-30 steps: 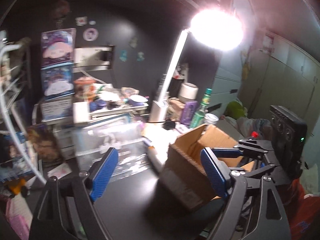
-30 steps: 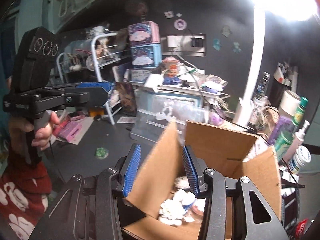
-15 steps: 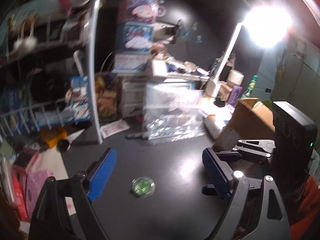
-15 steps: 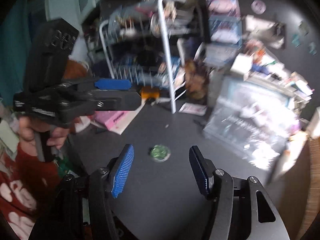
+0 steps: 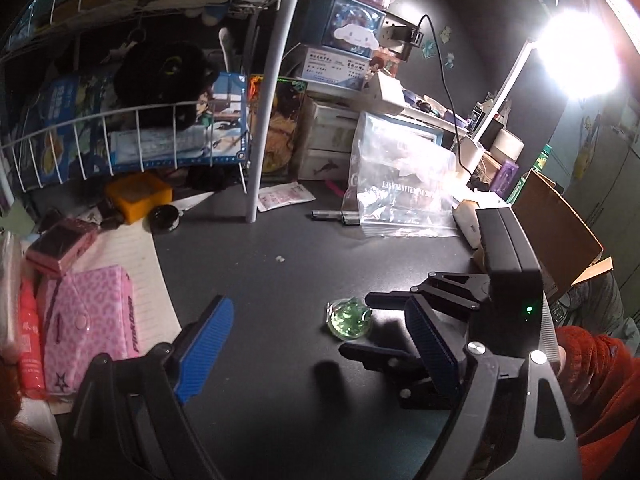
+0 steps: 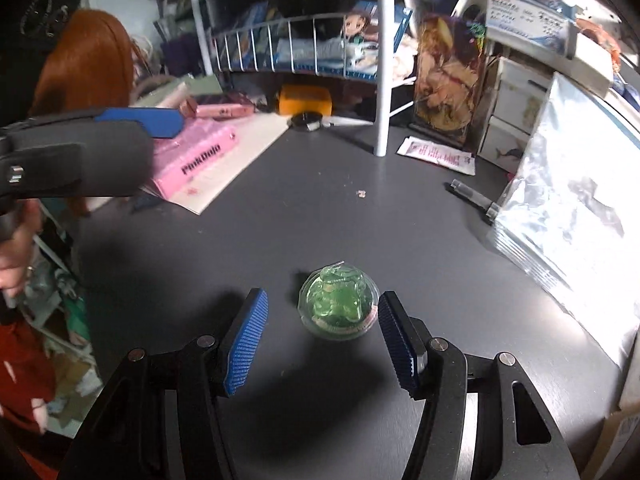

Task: Organize objects
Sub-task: 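Move the right tool back and grasp the green round container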

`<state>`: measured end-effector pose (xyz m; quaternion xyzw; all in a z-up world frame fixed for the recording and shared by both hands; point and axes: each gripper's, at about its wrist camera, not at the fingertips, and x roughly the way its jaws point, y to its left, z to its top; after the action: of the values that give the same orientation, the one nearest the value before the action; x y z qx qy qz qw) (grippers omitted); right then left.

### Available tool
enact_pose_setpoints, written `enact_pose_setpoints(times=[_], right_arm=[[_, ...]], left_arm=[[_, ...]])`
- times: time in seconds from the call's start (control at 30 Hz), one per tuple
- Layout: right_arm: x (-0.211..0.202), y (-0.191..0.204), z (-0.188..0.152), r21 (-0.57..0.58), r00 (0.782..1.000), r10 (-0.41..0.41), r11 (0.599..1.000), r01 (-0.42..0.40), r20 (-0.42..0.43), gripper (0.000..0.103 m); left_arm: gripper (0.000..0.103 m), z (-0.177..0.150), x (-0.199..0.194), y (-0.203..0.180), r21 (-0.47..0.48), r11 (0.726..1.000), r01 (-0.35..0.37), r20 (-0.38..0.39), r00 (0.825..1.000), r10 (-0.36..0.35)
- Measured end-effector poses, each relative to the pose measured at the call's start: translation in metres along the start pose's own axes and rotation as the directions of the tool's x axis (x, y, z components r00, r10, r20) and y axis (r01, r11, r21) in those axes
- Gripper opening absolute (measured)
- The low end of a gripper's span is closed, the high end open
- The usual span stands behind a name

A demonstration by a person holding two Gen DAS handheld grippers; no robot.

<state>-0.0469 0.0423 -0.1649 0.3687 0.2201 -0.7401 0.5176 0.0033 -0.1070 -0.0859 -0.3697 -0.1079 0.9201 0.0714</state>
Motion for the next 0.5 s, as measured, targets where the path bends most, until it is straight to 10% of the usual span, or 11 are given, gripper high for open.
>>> enact_pose_setpoints(times=[0.23,0.5], right_arm=[[0.008,0.000,0.002,-0.033,0.999,-0.047,0.998,0.046,-0.024,0.033],[-0.004,-0.001,-0.001,-0.025,1.000,-0.018,1.000,0.018,-0.002,0.033]], left_arm=[[0.086,0.000,0.007,0.002,-0.006,1.000,0.025,-0.018,1.000,-0.025],[0.086,0.004,0.008,-0.011,0.011,0.998,0.058,-0.032,0.998,-0.058]])
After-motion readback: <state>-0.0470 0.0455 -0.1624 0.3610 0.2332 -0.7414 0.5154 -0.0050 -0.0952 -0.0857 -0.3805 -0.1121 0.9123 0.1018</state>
